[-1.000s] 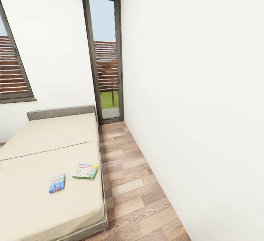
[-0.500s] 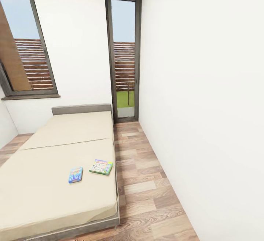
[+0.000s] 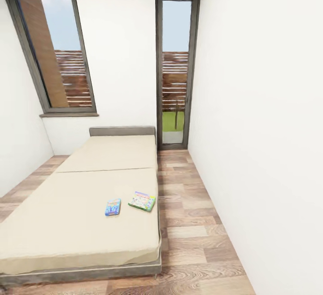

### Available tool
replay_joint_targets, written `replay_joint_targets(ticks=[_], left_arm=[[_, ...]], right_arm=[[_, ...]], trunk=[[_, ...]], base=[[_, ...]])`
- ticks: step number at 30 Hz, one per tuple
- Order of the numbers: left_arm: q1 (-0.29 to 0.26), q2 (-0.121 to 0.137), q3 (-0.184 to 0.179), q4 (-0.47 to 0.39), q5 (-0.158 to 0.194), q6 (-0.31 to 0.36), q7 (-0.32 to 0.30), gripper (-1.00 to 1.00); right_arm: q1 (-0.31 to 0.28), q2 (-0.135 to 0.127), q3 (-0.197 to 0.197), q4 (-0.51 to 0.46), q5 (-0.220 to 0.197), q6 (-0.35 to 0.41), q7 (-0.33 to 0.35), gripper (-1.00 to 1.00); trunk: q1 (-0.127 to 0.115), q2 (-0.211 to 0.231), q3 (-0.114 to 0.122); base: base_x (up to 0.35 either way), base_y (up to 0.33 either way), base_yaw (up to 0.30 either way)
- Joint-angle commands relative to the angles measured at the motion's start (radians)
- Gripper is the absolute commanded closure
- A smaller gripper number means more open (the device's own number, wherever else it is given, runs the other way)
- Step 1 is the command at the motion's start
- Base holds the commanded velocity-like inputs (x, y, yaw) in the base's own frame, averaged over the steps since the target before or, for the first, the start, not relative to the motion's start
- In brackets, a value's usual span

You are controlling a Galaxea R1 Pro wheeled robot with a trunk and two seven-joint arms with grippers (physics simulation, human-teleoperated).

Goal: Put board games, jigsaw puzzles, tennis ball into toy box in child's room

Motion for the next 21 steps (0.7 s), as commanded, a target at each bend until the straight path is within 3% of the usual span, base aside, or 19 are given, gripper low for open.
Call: replay_joint_targets(ticks=[1, 11, 14, 16, 21], left_arm=[[-0.001, 0.0, 0.007, -0.002, 0.005, 0.007, -0.002, -1.0], [-0.15, -0.015, 0.047, -0.015, 0.099, 0.05, 0.003, -1.0], [-0.172, -0.019, 0.05, -0.017, 0.106, 0.058, 0.003, -1.0], [-0.214, -0.03, 0.053, -0.02, 0.116, 0.081, 0.004, -1.0], [-0.283, -0.045, 0.057, -0.032, 0.125, 0.127, 0.004, -1.0]], right_arm=[[-0.002, 0.0, 0.0, -0.002, 0.0, 0.007, -0.003, -1.0], [-0.23, 0.019, -0.003, -0.005, -0.006, 0.201, -0.026, -1.0], [-0.259, 0.02, -0.003, -0.007, -0.007, 0.217, -0.027, -1.0], [-0.318, 0.021, -0.005, -0.015, -0.009, 0.241, -0.029, -1.0], [-0.393, 0.023, -0.006, -0.03, -0.011, 0.262, -0.03, -1.0]], trunk=[[0.0, -0.001, -0.002], [0.0, -0.001, -0.002], [0.0, -0.001, -0.002], [0.0, -0.001, -0.002], [0.0, -0.001, -0.002]], base=[[0.0, 0.0, 0.3], [0.0, 0.0, 0.28], [0.0, 0.0, 0.169], [0.0, 0.0, 0.112], [0.0, 0.0, 0.072]])
